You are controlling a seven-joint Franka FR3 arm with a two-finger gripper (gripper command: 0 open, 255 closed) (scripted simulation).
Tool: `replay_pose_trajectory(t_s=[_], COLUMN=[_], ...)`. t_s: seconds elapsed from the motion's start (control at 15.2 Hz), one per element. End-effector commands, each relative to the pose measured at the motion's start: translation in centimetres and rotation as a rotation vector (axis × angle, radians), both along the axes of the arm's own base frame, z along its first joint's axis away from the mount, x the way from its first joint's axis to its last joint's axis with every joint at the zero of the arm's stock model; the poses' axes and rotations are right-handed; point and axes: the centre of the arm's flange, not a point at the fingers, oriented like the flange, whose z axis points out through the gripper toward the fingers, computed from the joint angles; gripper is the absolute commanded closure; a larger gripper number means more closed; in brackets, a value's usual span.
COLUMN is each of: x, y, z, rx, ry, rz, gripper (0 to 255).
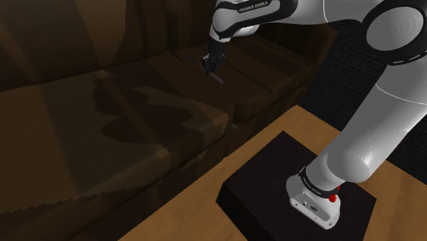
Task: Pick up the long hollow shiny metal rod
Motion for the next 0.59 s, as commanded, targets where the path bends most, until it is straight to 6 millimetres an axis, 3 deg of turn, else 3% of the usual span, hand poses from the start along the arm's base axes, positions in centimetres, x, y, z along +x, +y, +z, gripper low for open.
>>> replay_pose_trajectory(t_s=[0.0,0.53], x=[0.0,0.0], y=[0.0,0.0], z=[1.0,5.2], rx=[0.0,0.0], ry=[0.0,0.0], rz=[0.0,0.0], gripper=[255,255])
